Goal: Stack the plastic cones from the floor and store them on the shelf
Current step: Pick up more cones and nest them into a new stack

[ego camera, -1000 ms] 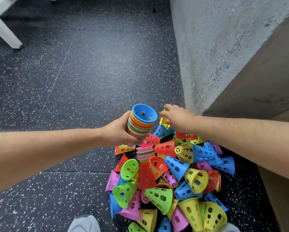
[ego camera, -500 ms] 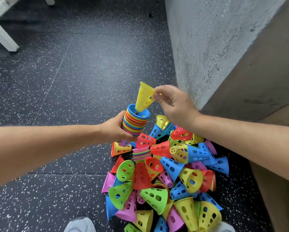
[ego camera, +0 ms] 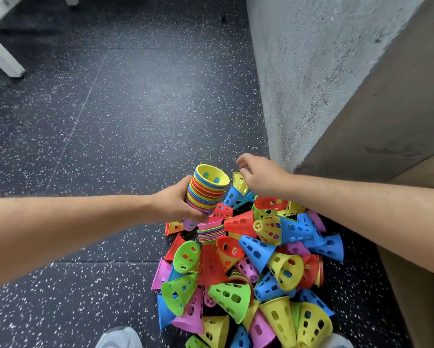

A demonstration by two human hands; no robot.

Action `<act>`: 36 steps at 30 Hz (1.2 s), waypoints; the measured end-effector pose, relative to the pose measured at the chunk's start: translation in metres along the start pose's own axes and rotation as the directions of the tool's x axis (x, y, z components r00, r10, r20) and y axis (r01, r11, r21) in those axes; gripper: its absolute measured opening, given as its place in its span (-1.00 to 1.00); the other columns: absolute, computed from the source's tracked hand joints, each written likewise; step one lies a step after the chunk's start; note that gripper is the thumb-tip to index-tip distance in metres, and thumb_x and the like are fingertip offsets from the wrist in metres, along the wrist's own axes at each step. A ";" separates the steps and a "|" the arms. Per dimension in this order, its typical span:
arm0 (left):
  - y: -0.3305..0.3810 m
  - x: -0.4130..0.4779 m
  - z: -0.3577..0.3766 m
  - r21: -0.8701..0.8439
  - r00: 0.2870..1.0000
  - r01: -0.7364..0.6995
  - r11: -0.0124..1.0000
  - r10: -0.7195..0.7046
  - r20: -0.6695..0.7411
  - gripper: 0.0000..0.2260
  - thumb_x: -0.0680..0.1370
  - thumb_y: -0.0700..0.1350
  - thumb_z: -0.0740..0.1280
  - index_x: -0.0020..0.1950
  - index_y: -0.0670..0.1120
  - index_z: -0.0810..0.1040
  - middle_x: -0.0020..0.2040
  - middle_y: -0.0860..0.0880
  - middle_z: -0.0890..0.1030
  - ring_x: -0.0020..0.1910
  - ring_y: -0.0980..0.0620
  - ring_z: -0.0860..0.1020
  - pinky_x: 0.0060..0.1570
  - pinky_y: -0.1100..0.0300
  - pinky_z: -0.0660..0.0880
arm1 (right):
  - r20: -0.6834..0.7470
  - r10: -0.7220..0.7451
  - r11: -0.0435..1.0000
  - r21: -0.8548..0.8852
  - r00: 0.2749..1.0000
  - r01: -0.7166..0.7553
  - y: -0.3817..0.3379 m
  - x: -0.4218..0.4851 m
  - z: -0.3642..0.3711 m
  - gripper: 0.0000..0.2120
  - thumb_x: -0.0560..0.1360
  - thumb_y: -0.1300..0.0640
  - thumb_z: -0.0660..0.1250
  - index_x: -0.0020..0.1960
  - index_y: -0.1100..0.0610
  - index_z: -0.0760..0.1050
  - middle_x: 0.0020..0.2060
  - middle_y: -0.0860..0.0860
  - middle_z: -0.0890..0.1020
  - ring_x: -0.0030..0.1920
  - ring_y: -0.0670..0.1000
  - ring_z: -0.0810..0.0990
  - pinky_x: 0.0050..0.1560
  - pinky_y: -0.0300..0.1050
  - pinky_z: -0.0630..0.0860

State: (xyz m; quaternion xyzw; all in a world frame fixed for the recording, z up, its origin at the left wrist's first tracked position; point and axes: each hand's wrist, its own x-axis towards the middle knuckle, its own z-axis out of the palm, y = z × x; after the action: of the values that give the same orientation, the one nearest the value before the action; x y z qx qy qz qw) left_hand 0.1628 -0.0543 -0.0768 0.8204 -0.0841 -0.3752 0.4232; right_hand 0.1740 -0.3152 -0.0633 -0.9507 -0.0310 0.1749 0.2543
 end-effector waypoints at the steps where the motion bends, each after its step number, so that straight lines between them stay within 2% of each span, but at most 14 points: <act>1: -0.002 0.001 0.000 -0.002 1.000 -0.003 1.000 0.003 0.009 -0.34 0.34 -0.19 0.66 0.30 0.07 0.39 -0.03 -0.01 0.70 -0.13 0.11 0.68 -0.24 0.27 0.55 | 0.020 0.024 0.999 -0.042 1.000 -0.023 0.005 0.005 0.004 -0.67 0.66 0.09 0.13 0.41 0.07 0.38 0.31 0.09 0.54 0.28 0.10 0.51 0.16 -0.07 0.43; 3: -0.004 0.001 -0.001 -0.012 1.000 -0.002 1.000 0.002 0.019 -0.33 0.34 -0.21 0.66 0.31 0.06 0.39 -0.01 0.00 0.70 -0.10 0.11 0.68 -0.15 0.27 0.56 | 0.045 0.069 0.990 -0.124 0.997 -0.063 0.010 0.013 0.011 -0.64 0.65 0.05 0.13 0.44 -0.01 0.32 0.34 0.13 0.49 0.31 0.14 0.48 0.25 0.14 0.46; 5: -0.007 0.002 -0.002 -0.028 1.000 0.004 1.000 -0.003 0.018 -0.33 0.33 -0.22 0.67 0.30 0.06 0.39 0.00 -0.01 0.70 -0.07 0.12 0.68 -0.05 0.22 0.59 | 0.084 0.098 0.970 -0.230 0.992 -0.076 0.013 0.018 0.017 -0.60 0.65 0.06 0.13 0.48 0.01 0.25 0.33 0.16 0.47 0.32 0.18 0.43 0.23 0.25 0.47; 9: -0.015 0.004 -0.003 -0.008 1.000 0.014 1.000 -0.014 0.009 -0.25 0.15 0.03 0.67 0.26 0.13 0.41 0.04 0.03 0.71 0.07 0.03 0.69 0.21 0.00 0.60 | 0.086 0.137 0.920 -0.380 0.987 -0.094 0.014 0.024 0.026 -0.60 0.62 0.11 0.21 0.43 0.07 0.28 0.24 0.20 0.48 0.25 0.24 0.44 0.19 0.20 0.49; 14: -0.017 0.002 -0.004 -0.009 0.999 0.027 1.000 -0.027 0.020 -0.28 0.23 -0.03 0.69 0.28 0.13 0.41 0.04 0.06 0.71 0.06 0.07 0.68 0.22 -0.01 0.60 | -0.019 0.146 0.860 -0.491 0.989 -0.137 0.017 0.034 0.030 -0.66 0.59 0.19 0.26 0.36 0.10 0.41 0.21 0.15 0.55 0.28 0.19 0.42 0.22 0.03 0.38; 17: -0.019 0.002 -0.004 -0.016 0.999 0.028 0.999 -0.027 0.026 -0.19 0.12 0.08 0.66 0.29 0.13 0.40 0.05 0.06 0.71 0.08 0.06 0.68 0.22 -0.01 0.60 | 0.007 0.168 0.887 -0.436 0.986 -0.148 0.023 0.035 0.034 -0.76 0.58 0.14 0.26 0.22 -0.01 0.56 0.13 0.10 0.59 0.24 0.18 0.44 0.23 0.05 0.39; 21: -0.022 0.003 -0.004 -0.039 0.999 0.028 0.999 -0.027 0.028 -0.20 0.16 0.01 0.68 0.32 0.08 0.41 0.07 0.03 0.71 0.09 0.04 0.68 0.24 -0.04 0.59 | -0.025 0.128 0.938 -0.322 0.992 -0.129 0.024 0.030 0.034 -0.82 0.55 0.02 0.28 0.09 -0.05 0.62 0.08 0.07 0.64 0.17 0.20 0.51 0.23 0.11 0.45; 23: -0.021 0.003 -0.004 -0.050 0.999 0.030 0.998 -0.028 0.028 -0.22 0.18 -0.02 0.68 0.32 0.08 0.42 0.07 0.03 0.71 0.09 0.05 0.68 0.24 -0.03 0.60 | -0.118 0.061 0.958 -0.273 0.991 -0.092 0.020 0.026 0.028 -0.82 0.58 0.04 0.26 0.07 0.02 0.62 0.05 0.09 0.63 0.11 0.21 0.55 0.15 0.08 0.50; 25: -0.020 0.004 -0.004 -0.073 0.999 0.036 0.997 -0.035 0.024 -0.26 0.19 -0.04 0.68 0.29 0.08 0.43 0.06 0.01 0.71 0.05 0.06 0.69 0.19 -0.03 0.63 | -0.247 0.046 0.988 -0.133 0.968 -0.081 0.015 0.025 0.017 -0.82 0.61 0.04 0.22 0.06 0.07 0.57 0.03 0.12 0.56 0.04 0.21 0.55 0.09 0.11 0.52; 28: -0.018 0.007 -0.004 -0.105 0.999 0.045 0.993 -0.041 0.034 -0.34 0.28 -0.13 0.66 0.28 0.05 0.42 0.04 -0.05 0.72 -0.02 0.05 0.70 -0.03 0.02 0.67 | -0.408 -0.004 0.998 0.051 0.913 0.027 0.002 0.023 -0.004 -0.83 0.63 0.04 0.20 0.09 0.09 0.52 0.03 0.14 0.49 -0.01 0.16 0.54 0.10 0.15 0.50; 30: -0.017 0.008 -0.004 -0.092 0.999 0.040 0.995 -0.037 0.033 -0.35 0.29 -0.11 0.66 0.27 0.05 0.42 0.02 -0.06 0.72 -0.05 0.04 0.69 -0.15 0.08 0.62 | -0.471 -0.065 0.979 0.143 0.880 0.149 -0.009 0.017 -0.016 -0.86 0.63 0.06 0.22 0.10 0.06 0.52 0.00 0.11 0.49 -0.05 0.06 0.52 0.11 0.02 0.49; 33: -0.014 0.010 -0.004 -0.075 0.999 0.042 0.996 -0.041 0.015 -0.30 0.21 0.01 0.65 0.26 0.08 0.42 0.01 -0.04 0.72 -0.10 0.08 0.67 -0.18 0.08 0.58 | -0.481 -0.208 0.927 0.180 0.852 0.328 -0.025 0.000 -0.025 -0.89 0.63 0.11 0.29 0.10 0.07 0.56 -0.04 0.05 0.51 -0.14 -0.19 0.46 -0.03 -0.37 0.39; 34: -0.012 0.010 -0.004 -0.070 0.999 0.042 0.997 -0.041 0.012 -0.27 0.19 0.04 0.66 0.27 0.09 0.42 0.00 -0.03 0.71 -0.11 0.09 0.67 -0.18 0.08 0.59 | -0.449 -0.250 0.915 0.181 0.858 0.362 -0.028 -0.006 -0.023 -0.89 0.62 0.13 0.30 0.10 0.09 0.57 -0.03 0.04 0.53 -0.13 -0.20 0.46 -0.06 -0.45 0.34; 36: -0.009 0.011 -0.004 -0.084 0.999 0.042 0.996 -0.041 0.006 -0.22 0.17 0.04 0.69 0.30 0.09 0.41 0.01 -0.01 0.71 -0.09 0.08 0.69 -0.15 0.07 0.62 | -0.343 -0.316 0.900 0.186 0.884 0.394 -0.029 -0.012 -0.017 -0.89 0.61 0.14 0.33 0.10 0.08 0.59 -0.02 0.04 0.57 -0.08 -0.11 0.51 -0.06 -0.42 0.38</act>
State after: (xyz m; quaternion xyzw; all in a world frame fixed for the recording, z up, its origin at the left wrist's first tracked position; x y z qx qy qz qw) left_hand 0.1717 -0.0506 -0.0884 0.8027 -0.0520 -0.3888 0.4493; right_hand 0.1693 -0.2996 -0.0310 -0.9040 -0.1440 -0.0211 0.4020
